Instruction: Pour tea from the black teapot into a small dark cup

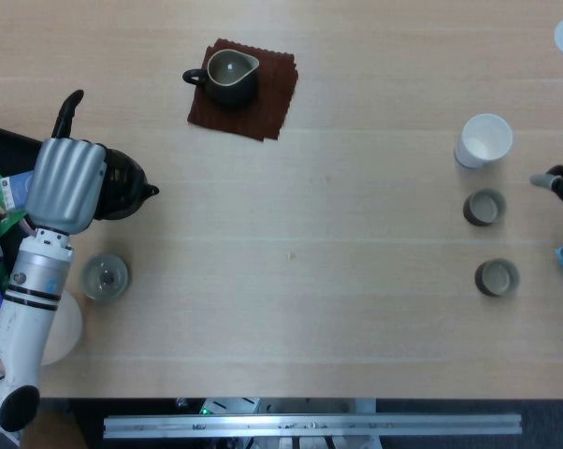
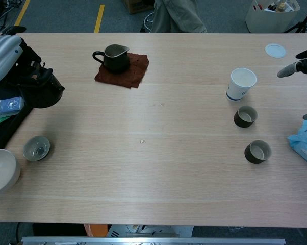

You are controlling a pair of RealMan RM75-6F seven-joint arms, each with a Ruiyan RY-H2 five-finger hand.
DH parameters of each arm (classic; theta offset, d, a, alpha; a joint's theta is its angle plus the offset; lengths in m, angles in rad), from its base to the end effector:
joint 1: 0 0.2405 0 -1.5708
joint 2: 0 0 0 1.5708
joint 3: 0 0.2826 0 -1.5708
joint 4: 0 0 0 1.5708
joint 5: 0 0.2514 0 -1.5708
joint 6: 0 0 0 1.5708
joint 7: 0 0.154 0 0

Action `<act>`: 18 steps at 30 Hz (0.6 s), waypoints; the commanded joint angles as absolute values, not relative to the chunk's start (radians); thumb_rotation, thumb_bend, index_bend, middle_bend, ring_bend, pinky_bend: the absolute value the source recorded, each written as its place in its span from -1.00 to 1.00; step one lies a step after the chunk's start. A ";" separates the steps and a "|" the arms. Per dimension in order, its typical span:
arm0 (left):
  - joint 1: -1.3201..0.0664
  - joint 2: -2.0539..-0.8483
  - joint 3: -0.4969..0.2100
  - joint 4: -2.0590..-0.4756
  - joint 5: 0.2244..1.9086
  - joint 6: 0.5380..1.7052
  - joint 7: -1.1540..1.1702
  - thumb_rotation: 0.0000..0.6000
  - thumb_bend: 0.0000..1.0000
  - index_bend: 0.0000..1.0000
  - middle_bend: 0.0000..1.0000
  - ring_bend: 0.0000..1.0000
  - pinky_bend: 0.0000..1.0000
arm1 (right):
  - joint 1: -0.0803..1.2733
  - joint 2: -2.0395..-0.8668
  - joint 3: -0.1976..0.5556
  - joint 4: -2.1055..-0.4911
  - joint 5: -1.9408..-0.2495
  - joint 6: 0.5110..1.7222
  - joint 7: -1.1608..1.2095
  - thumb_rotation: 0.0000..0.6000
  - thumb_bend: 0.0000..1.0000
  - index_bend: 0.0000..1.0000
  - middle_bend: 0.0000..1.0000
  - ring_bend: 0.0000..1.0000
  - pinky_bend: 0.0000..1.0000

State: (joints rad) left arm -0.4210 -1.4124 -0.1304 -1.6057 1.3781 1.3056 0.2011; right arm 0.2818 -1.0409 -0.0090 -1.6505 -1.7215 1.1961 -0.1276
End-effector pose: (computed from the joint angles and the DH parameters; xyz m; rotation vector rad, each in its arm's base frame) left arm -0.2355 0.3056 0.0202 -1.5696 -0.9089 -1.1001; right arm -0.3062 -0.2333 0.0958 1.9328 -0.7230 0.7637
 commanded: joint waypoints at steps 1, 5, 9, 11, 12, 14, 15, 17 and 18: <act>-0.419 -1.412 -0.128 -1.607 1.379 1.305 0.199 0.78 -0.22 1.00 1.00 0.69 -0.87 | 0.288 -1.060 -0.036 -1.635 -1.747 1.181 -0.138 1.00 -0.87 -0.47 -0.40 -0.76 -0.71; -0.417 -1.415 -0.123 -1.610 1.382 1.303 0.197 0.78 -0.22 1.00 1.00 0.69 -0.87 | 0.279 -1.091 -0.074 -1.601 -1.769 1.178 -0.142 1.00 -0.87 -0.44 -0.39 -0.76 -0.71; -0.416 -1.417 -0.118 -1.615 1.386 1.299 0.199 0.78 -0.22 1.00 1.00 0.69 -0.87 | 0.262 -1.127 -0.103 -1.555 -1.784 1.187 -0.159 1.00 -0.87 -0.41 -0.39 -0.76 -0.71; -0.416 -1.419 -0.116 -1.617 1.388 1.297 0.199 0.77 -0.22 1.00 1.00 0.68 -0.87 | 0.252 -1.150 -0.117 -1.532 -1.786 1.188 -0.168 1.00 -0.87 -0.40 -0.39 -0.76 -0.71; -0.416 -1.419 -0.115 -1.618 1.388 1.296 0.199 0.77 -0.22 1.00 1.00 0.68 -0.87 | 0.248 -1.158 -0.122 -1.524 -1.786 1.187 -0.170 1.00 -0.87 -0.39 -0.39 -0.76 -0.71; -0.416 -1.420 -0.114 -1.619 1.390 1.294 0.200 0.77 -0.22 1.00 1.00 0.68 -0.87 | 0.242 -1.175 -0.131 -1.509 -1.784 1.187 -0.178 1.00 -0.87 -0.39 -0.39 -0.76 -0.71; -0.416 -1.420 -0.114 -1.619 1.391 1.293 0.199 0.78 -0.22 1.00 1.00 0.68 -0.87 | 0.241 -1.182 -0.132 -1.504 -1.783 1.187 -0.185 1.00 -0.87 -0.39 -0.39 -0.76 -0.71; -0.416 -1.419 -0.113 -1.621 1.392 1.292 0.198 0.79 -0.22 1.00 1.00 0.68 -0.87 | 0.238 -1.200 -0.132 -1.492 -1.780 1.187 -0.202 1.00 -0.87 -0.39 -0.39 -0.76 -0.71; -0.416 -1.419 -0.113 -1.622 1.392 1.292 0.198 0.78 -0.22 1.00 1.00 0.68 -0.87 | 0.238 -1.207 -0.131 -1.488 -1.777 1.187 -0.208 1.00 -0.87 -0.39 -0.39 -0.76 -0.71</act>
